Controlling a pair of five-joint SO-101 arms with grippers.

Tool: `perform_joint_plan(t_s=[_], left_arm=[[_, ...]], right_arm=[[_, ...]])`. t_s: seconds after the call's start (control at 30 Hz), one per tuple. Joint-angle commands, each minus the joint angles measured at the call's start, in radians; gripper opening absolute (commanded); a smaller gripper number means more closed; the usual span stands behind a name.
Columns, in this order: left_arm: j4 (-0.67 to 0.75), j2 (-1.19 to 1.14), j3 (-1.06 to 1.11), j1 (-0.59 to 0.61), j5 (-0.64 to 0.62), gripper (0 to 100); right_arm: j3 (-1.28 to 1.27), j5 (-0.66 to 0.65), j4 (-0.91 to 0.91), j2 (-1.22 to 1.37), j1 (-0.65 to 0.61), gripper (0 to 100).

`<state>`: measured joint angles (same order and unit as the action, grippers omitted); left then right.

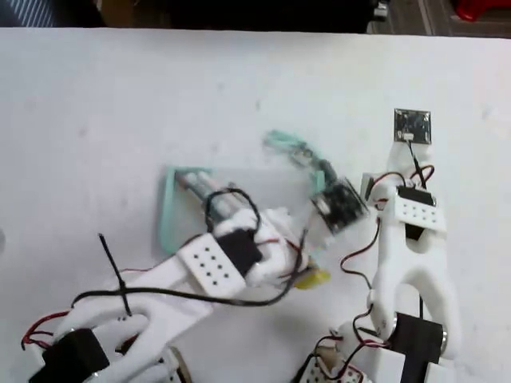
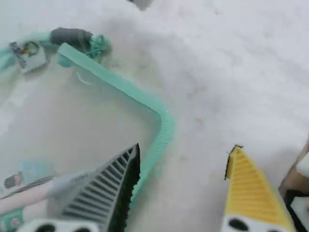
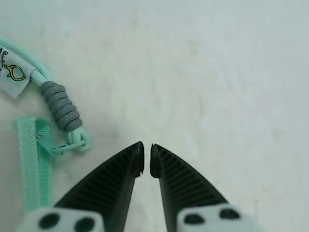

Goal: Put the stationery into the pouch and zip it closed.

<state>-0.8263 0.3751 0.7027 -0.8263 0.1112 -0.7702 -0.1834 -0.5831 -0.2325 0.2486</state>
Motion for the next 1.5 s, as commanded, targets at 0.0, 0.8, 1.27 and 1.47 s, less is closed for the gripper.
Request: perform_joint_plan(t_s=[0.0,0.8,1.27,1.47], left_arm=[[-0.129,0.065,-0.161,0.025,0.091,27],[-0.032,-0.424,-0.109,1.012,0.265,2],[-0.137,-0.426,-0.158,0.771,0.15,2],[-0.183,-0.423,-0.238,0.889,0.153,2]], right_arm=[[0.012,0.009,0.015,-0.004,0.007,2.2],[0.051,0.0,0.028,0.151,-0.074,1.7],[0.051,-0.002,0.028,0.159,-0.084,1.7],[0.051,-0.002,0.03,0.159,-0.084,1.7]])
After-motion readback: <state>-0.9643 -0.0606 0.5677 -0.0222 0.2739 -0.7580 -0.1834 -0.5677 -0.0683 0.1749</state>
